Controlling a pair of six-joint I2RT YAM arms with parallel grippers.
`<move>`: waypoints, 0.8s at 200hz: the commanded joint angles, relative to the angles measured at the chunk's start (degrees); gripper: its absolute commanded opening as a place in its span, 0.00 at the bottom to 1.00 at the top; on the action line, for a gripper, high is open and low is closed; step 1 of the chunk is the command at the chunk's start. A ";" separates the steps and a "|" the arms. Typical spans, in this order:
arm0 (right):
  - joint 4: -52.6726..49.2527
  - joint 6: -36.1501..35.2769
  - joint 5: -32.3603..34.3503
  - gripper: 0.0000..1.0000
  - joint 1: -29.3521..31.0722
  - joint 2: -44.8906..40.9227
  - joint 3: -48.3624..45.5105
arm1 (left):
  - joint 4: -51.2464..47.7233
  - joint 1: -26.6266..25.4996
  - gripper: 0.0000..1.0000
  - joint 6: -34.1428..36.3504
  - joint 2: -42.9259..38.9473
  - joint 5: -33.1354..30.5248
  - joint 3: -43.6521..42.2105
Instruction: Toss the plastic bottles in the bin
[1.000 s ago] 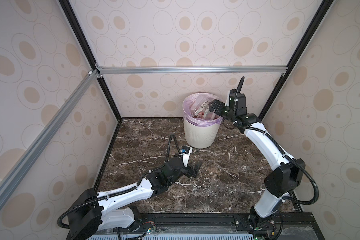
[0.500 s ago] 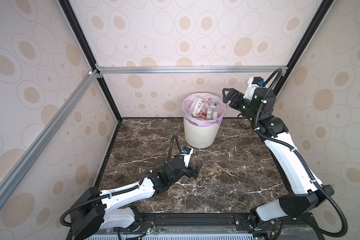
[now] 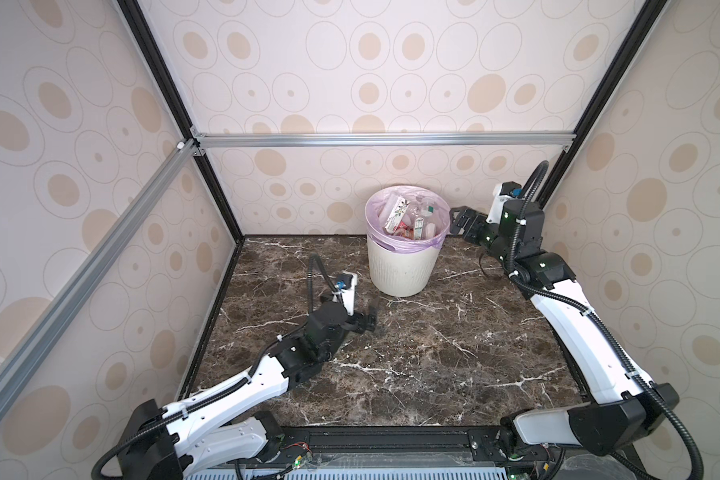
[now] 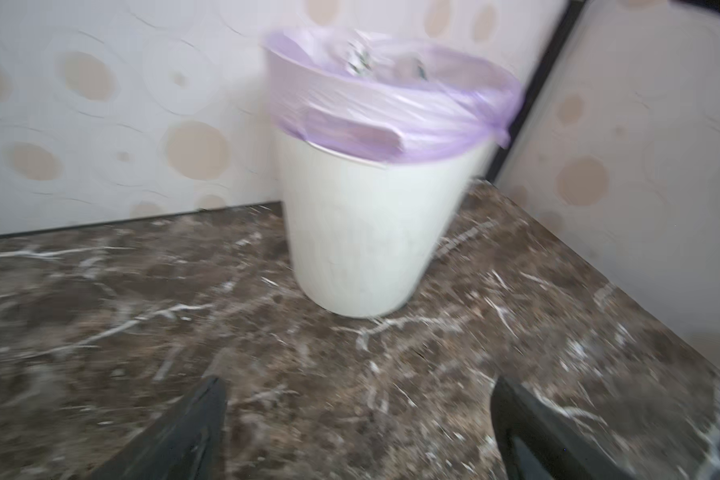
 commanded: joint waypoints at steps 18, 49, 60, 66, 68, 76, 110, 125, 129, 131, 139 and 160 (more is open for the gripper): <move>2.66 -3.14 9.59 0.99 -3.53 -9.13 -17.85 | 4.78 12.73 0.99 3.06 -10.92 -14.27 -5.43; 4.25 -5.32 17.84 0.99 -4.35 -12.50 -29.11 | 17.75 17.47 0.99 8.36 -13.28 -26.51 -16.95; 5.29 -4.92 19.24 1.00 -4.62 -13.14 -32.59 | 24.09 20.02 0.99 10.07 -12.39 -27.89 -22.02; 6.58 -5.28 19.44 0.99 -4.63 -13.45 -34.67 | 27.17 21.36 0.99 10.49 -11.54 -28.46 -24.39; 7.16 -5.39 19.56 0.99 -4.63 -13.55 -35.43 | 27.94 22.00 0.99 10.62 -11.20 -28.63 -25.42; 9.23 -5.70 20.28 0.99 -4.63 -14.02 -38.21 | 32.07 24.59 0.99 10.67 -9.81 -28.11 -28.41; 20.66 -9.03 25.06 0.99 -4.63 -14.14 -49.19 | 54.95 38.10 0.99 6.29 1.74 -12.70 -39.52; 26.50 -10.78 26.92 1.00 -4.63 -13.82 -53.37 | 56.51 40.21 0.99 6.26 8.07 -10.15 -37.89; 28.18 -11.33 27.38 1.00 -4.63 -13.66 -54.40 | 57.50 40.27 0.99 6.53 10.10 -9.66 -37.29; 29.26 -11.63 27.54 1.00 -4.61 -13.54 -54.83 | 58.02 40.35 0.99 6.51 11.00 -9.31 -37.02; 32.82 -12.80 28.71 1.00 -4.62 -13.18 -56.53 | 60.54 40.57 0.99 6.60 14.90 -7.03 -36.20; 39.36 -14.56 30.65 1.00 -4.63 -11.59 -59.45 | 57.54 40.52 0.99 9.39 20.68 -2.12 -30.86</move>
